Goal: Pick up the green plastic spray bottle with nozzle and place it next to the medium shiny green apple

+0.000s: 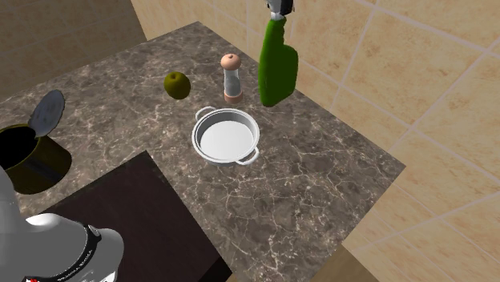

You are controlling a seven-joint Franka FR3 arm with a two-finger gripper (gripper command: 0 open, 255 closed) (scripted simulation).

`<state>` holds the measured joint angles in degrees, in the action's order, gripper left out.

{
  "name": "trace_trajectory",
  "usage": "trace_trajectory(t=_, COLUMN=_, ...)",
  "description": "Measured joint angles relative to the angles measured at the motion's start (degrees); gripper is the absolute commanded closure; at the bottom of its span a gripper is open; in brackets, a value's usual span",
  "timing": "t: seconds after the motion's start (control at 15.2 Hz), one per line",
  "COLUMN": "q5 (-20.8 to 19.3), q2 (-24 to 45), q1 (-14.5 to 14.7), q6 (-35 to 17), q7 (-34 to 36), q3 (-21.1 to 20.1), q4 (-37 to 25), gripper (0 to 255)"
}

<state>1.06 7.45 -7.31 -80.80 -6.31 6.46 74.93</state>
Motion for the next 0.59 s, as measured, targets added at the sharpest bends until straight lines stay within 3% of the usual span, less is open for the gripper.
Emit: trace_trajectory(t=0.59, q5=-0.5, q2=-5.8, q1=6.4, q6=2.8, q7=11.6, q3=-5.3, q4=2.8, gripper=255)
